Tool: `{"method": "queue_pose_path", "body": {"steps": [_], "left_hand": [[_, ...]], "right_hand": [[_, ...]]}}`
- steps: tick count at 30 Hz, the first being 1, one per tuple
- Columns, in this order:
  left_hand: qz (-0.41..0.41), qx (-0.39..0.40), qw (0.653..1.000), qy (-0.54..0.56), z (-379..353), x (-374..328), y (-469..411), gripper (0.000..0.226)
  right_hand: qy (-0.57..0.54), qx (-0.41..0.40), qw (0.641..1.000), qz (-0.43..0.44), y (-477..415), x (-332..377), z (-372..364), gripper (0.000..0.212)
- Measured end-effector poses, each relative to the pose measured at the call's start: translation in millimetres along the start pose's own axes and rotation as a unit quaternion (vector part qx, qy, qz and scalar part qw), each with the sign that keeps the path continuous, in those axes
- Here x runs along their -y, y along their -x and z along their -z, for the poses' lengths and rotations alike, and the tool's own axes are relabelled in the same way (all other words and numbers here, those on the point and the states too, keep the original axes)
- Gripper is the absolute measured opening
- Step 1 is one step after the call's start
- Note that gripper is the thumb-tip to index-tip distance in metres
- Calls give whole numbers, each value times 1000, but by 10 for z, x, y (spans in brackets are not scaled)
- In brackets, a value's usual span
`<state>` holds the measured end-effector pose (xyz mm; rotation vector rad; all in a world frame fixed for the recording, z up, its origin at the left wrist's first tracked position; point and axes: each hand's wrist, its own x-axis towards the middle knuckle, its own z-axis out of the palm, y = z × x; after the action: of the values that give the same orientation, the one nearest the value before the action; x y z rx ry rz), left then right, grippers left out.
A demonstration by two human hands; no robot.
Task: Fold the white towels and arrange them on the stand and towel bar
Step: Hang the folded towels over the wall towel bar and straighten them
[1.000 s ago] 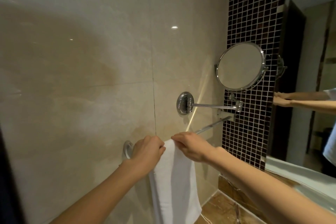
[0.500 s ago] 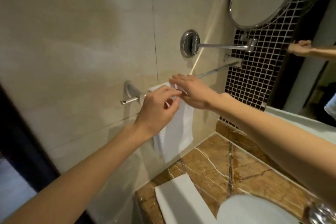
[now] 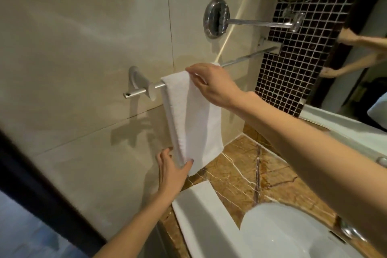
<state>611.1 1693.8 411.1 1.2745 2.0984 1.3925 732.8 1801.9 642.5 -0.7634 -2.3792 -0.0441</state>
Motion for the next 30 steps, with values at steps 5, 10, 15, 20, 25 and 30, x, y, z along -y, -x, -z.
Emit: {"method": "queue_pose_path", "body": {"steps": [5, 10, 15, 20, 25, 30], "left_hand": [[28, 6, 1000, -5, -275, 201, -198, 72], [30, 11, 999, 16, -400, 364, -144, 59], [-6, -7, 998, 56, -406, 435, -48, 34], [-67, -9, 996, 50, -433, 541, -25, 38], [-47, 4, 997, 68, -506, 626, 28, 17], [-13, 22, 995, 97, -573, 648, 95, 11]], "right_hand": [[1, -7, 1000, -14, -51, 0, -12, 30], [11, 7, 1000, -26, -133, -34, -26, 30], [14, 19, 999, -35, -176, -64, -37, 30], [14, 26, 999, -41, -209, -68, -24, 31], [8, 31, 998, -52, -217, -53, -21, 31], [9, 29, 998, -60, -199, -27, -36, 32]]}}
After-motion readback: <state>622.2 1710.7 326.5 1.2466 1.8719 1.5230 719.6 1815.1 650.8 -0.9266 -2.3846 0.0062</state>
